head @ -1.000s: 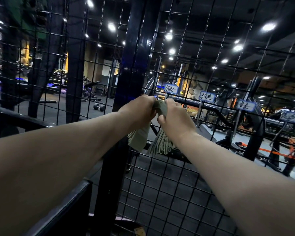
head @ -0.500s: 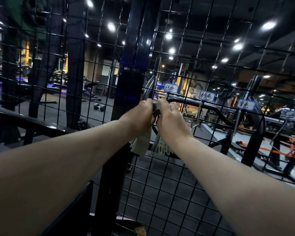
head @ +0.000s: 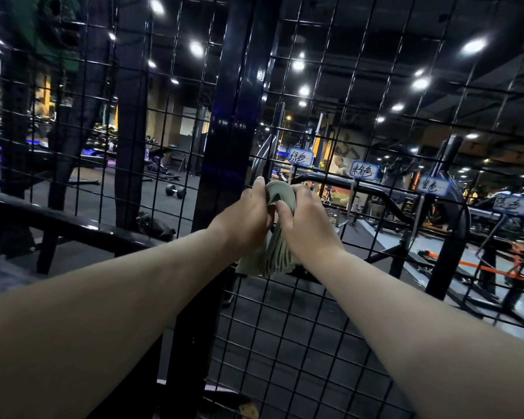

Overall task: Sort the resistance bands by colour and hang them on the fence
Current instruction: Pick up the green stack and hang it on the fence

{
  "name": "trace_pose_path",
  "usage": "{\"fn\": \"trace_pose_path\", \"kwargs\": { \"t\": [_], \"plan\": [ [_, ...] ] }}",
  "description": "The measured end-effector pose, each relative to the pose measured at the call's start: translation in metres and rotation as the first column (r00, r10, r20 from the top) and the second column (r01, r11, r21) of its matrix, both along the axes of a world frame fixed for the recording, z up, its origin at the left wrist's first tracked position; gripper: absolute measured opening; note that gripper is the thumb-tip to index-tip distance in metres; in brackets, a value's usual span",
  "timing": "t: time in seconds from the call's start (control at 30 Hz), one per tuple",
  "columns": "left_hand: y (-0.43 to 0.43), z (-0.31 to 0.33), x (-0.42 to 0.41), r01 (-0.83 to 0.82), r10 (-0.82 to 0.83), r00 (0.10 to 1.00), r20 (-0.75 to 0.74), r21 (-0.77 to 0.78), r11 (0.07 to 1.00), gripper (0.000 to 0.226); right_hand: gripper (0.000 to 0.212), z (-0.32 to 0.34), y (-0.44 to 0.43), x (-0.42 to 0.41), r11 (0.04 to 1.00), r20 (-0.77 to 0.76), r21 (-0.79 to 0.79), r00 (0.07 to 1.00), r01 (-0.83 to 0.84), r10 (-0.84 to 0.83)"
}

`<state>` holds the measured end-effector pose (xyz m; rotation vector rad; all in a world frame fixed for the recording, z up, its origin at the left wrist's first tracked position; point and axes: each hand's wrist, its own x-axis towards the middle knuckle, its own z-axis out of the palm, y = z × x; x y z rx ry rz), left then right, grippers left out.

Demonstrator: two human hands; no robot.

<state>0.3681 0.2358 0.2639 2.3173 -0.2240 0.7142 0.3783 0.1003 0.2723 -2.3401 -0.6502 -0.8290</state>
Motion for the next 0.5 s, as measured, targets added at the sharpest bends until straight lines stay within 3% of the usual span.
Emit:
{"fn": "trace_pose_path", "kwargs": {
  "t": [0.23,0.4,0.5],
  "plan": [
    [-0.012,-0.018,0.002,-0.141,0.138,0.99,0.036,0.128,0.982,0.081,0.053,-0.008,0.008,-0.003,0.998,-0.07,0.051,0.997,-0.026,0.029],
    [-0.01,-0.016,0.0,0.082,-0.086,0.996,-0.004,-0.227,0.97,0.087,0.04,0.001,0.007,0.0,0.985,-0.096,0.163,0.993,-0.051,0.068],
    [-0.007,-0.01,-0.007,0.217,-0.216,0.975,0.056,-0.469,0.856,0.054,0.039,0.007,0.006,0.003,0.981,-0.118,0.188,0.991,-0.042,0.065]
  ]
}}
